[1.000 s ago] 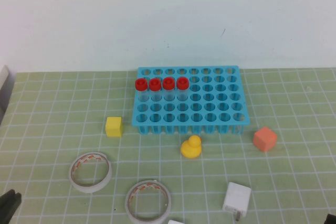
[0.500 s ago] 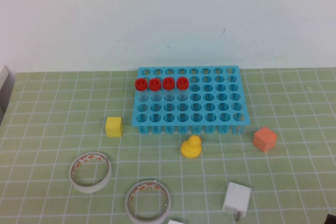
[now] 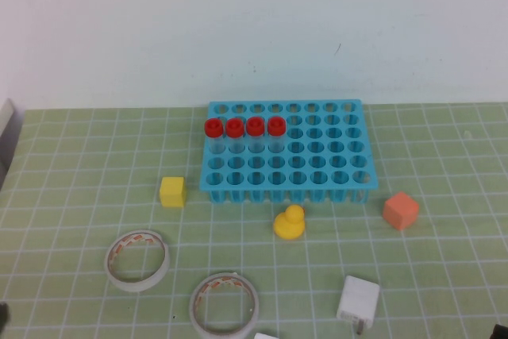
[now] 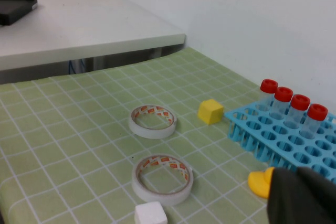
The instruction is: Place the test tubes
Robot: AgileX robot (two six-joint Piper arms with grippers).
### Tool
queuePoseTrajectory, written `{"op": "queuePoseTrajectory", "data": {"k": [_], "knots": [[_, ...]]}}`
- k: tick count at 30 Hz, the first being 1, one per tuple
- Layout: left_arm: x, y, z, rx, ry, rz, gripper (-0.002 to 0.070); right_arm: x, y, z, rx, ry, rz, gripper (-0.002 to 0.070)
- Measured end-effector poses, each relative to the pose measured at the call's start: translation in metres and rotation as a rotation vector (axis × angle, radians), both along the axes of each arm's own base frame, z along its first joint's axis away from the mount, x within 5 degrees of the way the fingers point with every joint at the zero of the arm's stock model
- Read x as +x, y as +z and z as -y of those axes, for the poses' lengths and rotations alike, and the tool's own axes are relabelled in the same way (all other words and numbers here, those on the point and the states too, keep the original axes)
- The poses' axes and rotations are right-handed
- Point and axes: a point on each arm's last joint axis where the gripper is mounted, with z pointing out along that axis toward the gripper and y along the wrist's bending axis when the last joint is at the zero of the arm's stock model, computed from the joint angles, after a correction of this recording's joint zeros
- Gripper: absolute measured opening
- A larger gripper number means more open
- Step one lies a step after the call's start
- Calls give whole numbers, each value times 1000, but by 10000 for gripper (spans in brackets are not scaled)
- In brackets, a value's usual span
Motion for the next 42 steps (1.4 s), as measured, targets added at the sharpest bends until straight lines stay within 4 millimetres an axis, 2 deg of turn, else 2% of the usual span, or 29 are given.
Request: {"op": "queuePoseTrajectory", "data": {"k": [6,9,14,20,42], "knots": [[-3,-8,-9,-105,177,155,0,0,0,0,0,0,0,-1],[-3,-18,-12,-123,253,143,0,0,0,0,0,0,0,-1],[-2,-41,-15,27,295,92,0,0,0,0,0,0,0,-1],[-5,-56,-12,-32,282,-28,0,0,0,0,0,0,0,-1],[-5,-58,-11,39,260,-46,0,0,-1,0,-1,0,-5,-1]]}}
